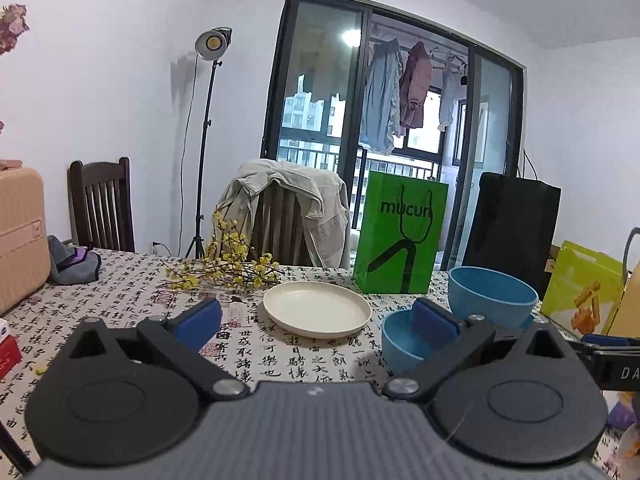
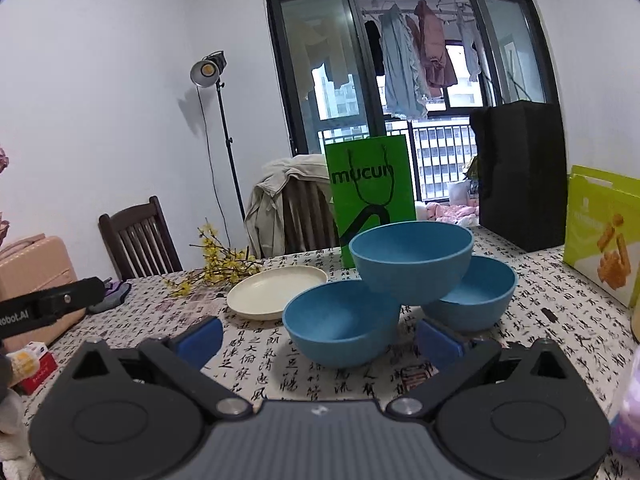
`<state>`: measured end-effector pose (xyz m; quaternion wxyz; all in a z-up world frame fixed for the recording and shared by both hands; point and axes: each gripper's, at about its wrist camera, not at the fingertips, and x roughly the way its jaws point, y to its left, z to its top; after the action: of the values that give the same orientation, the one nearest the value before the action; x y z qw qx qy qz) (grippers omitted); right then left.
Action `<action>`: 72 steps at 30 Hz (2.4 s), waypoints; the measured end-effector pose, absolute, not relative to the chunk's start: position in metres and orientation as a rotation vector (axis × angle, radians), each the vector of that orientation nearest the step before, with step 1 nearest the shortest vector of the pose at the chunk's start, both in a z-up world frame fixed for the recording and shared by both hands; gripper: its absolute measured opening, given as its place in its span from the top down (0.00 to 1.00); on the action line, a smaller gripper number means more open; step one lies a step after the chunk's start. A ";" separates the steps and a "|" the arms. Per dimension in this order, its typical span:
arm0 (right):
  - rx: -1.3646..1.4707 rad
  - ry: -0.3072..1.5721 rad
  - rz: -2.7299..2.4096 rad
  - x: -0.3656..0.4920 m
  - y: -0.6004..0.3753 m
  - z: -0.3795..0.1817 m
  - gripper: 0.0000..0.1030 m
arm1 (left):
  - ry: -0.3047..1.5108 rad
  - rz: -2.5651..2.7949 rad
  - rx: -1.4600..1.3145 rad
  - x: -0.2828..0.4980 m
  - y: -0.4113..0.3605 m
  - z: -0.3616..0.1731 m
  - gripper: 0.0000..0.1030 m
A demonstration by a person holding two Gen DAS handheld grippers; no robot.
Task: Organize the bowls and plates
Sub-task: 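Move both grippers toward the last cream plate beside the yellow flowers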
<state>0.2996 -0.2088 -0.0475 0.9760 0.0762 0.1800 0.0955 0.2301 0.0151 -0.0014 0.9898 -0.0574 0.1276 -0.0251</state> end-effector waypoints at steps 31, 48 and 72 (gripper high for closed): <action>0.019 0.515 0.384 0.413 -0.211 -0.049 0.00 | 0.416 0.226 -0.252 0.323 0.005 -0.002 0.00; 0.055 0.502 0.354 0.442 -0.184 -0.021 0.00 | 0.435 0.179 -0.258 0.339 0.039 0.002 0.00; 0.100 0.595 0.285 0.536 -0.153 0.040 0.00 | 0.419 0.199 -0.318 0.416 0.063 0.084 0.00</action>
<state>0.5358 -0.1531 0.0397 0.9450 0.0492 0.2918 0.1397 0.4159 0.0627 0.0836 0.9608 -0.1568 0.2067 0.0982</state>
